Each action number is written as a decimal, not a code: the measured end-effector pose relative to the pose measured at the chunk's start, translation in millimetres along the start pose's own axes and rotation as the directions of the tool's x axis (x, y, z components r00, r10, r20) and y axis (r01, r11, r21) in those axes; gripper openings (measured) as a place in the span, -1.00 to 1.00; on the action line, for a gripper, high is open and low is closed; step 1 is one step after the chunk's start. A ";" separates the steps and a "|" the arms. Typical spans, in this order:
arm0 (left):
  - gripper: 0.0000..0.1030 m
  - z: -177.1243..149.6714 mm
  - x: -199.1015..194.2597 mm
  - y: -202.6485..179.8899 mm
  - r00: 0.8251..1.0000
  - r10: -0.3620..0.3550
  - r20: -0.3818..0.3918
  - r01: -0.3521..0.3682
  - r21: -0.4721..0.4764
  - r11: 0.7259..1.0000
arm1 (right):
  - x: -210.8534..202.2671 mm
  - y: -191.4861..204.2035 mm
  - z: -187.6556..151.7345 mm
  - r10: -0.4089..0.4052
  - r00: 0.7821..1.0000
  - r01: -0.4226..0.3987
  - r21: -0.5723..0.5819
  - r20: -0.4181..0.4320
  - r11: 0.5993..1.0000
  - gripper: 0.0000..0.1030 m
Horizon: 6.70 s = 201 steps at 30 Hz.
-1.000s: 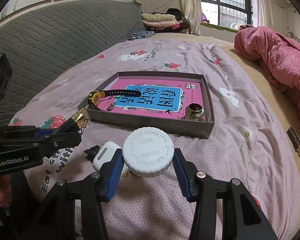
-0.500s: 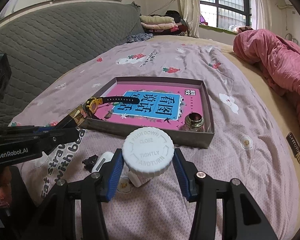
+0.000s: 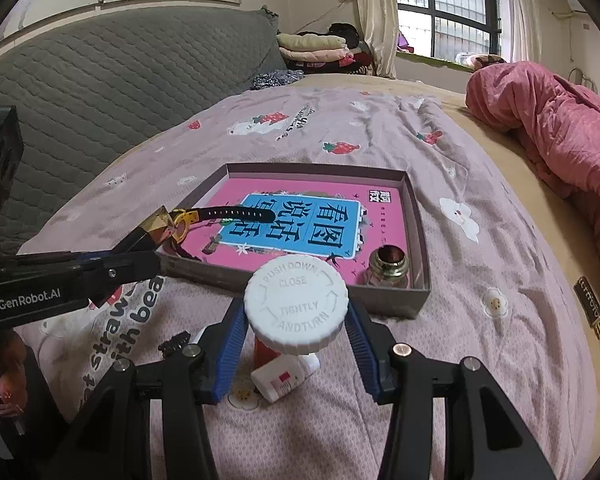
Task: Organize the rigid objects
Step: 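Lift and carry the pen with the left gripper while the right gripper carries the cap over the box, then open the left gripper to drop the pen while the right gripper releases the cap onto the book, then withdraw both grippers from the box back toward the remaining items, then lower the left gripper over the black spiral clip while the right gripper approaches the white pill bottle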
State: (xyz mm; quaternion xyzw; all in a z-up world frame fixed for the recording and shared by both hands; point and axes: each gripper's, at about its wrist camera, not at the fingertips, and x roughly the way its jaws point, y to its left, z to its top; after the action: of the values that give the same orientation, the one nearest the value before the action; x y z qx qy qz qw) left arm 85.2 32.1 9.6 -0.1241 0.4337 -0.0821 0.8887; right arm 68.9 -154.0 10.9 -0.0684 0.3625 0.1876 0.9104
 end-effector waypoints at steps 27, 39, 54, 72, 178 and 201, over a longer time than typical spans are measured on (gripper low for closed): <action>-0.56 34.2 43.3 3.3 0.999 0.034 -0.028 -0.034 -0.009 0.999 | 30.9 -3.5 19.2 -0.015 1.000 0.015 0.015 -0.017 1.000 -0.03; -0.56 51.8 69.8 4.5 0.997 0.055 -0.054 -0.055 0.008 0.998 | 74.7 -3.0 37.4 -0.014 0.996 0.014 0.007 -0.088 1.000 -0.03; -0.56 51.6 97.7 10.7 0.990 0.089 -0.110 -0.086 0.031 0.996 | 112.3 -2.1 39.7 -0.044 0.986 0.045 0.003 -0.163 0.999 -0.03; -0.56 44.0 112.3 14.4 0.985 0.085 -0.151 -0.083 0.024 0.996 | 120.2 -8.3 41.6 -0.062 0.972 0.067 0.013 -0.225 0.998 -0.03; 0.18 -29.3 10.5 11.7 0.989 0.102 -0.102 -0.094 0.082 0.992 | 11.7 -12.1 -9.0 -0.088 0.988 0.100 0.091 -0.126 0.991 0.16; 0.18 -58.5 38.0 16.5 0.971 0.140 -0.192 -0.127 0.078 0.989 | 18.9 0.0 -30.9 -0.068 0.983 0.082 0.076 -0.172 0.994 0.16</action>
State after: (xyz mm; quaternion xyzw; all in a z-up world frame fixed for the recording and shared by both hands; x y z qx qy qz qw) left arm 62.8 29.5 -58.5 -0.0568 0.5240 -0.0481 0.8485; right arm 61.9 -156.5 -24.6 -0.0597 0.4429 0.1315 0.8849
